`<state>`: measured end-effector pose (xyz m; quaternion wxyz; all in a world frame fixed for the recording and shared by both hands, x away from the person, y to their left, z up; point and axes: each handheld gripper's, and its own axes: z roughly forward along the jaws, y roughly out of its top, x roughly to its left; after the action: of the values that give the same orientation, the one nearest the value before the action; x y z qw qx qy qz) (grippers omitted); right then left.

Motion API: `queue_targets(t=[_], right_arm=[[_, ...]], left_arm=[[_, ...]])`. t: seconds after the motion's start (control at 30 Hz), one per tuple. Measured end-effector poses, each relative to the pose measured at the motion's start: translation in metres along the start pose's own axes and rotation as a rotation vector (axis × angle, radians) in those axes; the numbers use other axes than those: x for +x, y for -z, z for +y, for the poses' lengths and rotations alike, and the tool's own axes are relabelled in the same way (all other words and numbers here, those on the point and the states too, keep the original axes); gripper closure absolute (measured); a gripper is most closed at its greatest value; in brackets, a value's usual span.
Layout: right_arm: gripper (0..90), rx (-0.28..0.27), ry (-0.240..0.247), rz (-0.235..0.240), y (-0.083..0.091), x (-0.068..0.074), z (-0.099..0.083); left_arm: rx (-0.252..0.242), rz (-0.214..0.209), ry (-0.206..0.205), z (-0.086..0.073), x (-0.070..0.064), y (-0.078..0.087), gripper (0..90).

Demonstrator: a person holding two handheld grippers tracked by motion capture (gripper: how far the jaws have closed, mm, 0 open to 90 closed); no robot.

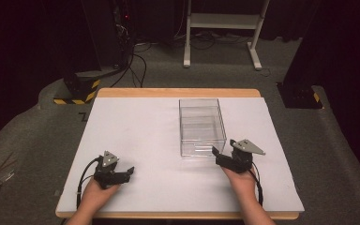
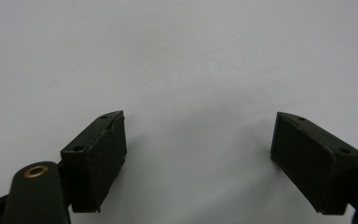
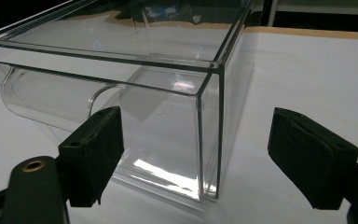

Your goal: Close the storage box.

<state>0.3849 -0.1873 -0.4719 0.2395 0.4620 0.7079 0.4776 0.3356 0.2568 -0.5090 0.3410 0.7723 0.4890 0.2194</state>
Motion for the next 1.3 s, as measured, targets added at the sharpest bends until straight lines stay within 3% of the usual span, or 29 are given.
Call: queue_targets(t=[1.3], right_arm=[[18.3,0.002,-0.02,-0.037,-0.026,-0.009,0.014]], left_arm=[[0.0,0.0,0.0,0.0,0.0,0.0,18.5]])
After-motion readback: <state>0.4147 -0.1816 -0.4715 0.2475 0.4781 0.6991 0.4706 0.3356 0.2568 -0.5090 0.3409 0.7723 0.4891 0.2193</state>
